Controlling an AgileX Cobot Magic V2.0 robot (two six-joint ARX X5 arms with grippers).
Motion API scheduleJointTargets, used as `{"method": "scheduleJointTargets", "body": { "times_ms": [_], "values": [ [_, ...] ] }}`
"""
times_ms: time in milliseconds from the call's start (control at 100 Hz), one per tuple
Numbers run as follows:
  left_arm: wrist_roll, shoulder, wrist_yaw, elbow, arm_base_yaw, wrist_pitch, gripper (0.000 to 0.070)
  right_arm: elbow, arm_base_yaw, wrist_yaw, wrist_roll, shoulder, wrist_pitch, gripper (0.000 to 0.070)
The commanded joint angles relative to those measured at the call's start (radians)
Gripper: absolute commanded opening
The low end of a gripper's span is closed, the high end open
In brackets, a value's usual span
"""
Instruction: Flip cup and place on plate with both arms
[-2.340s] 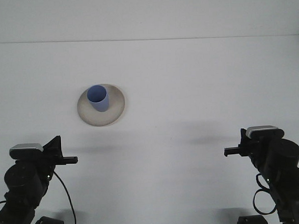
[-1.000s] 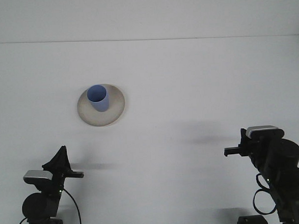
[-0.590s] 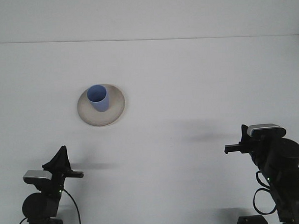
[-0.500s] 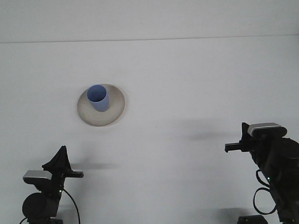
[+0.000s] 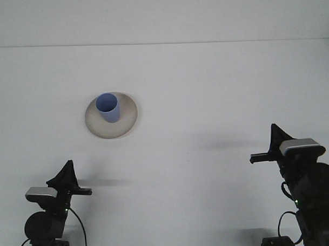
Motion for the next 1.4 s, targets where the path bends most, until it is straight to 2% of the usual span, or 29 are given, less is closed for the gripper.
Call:
{"method": "scheduleJointTargets", "body": {
  "times_ms": [0,120,220,390,570,680,850,1390],
  "values": [
    [-0.003,-0.001,0.002,-0.019,0.0,0.01,0.0012,-0.072,0.003,0.003,0.009,-0.039,0.184,0.0],
    [-0.003,-0.001,0.002,-0.019,0.0,0.01,0.0012,-0.265,0.003,0.003,0.009,-0.144,0.494,0.0],
    [-0.003,-0.001,0.002,-0.019,0.0,0.01,0.0012,-0.396,-0.002,0.004,0.007,-0.231,0.612,0.0],
    [-0.003,-0.001,0.002,-0.019,0.0,0.01,0.0012,-0.546,-0.008,0.003,0.006,-0.385,0.549,0.0],
    [-0.003,-0.001,0.002,-0.019,0.0,0.01,0.0012,-0.641,-0.008,0.003,0.006,-0.523,0.431,0.0],
    [-0.003,-0.001,0.002,-0.019,0.0,0.01,0.0012,-0.7,-0.011,0.004,0.009,-0.566,0.445,0.0],
    [-0.003,0.0,0.002,-0.019,0.0,0.007,0.0012,-0.7,-0.025,-0.003,0.01,-0.567,0.36,0.0],
    [-0.003,0.0,0.002,-0.019,0.0,0.009,0.0012,-0.7,-0.029,-0.003,0.01,-0.567,0.359,0.0]
  ]
}}
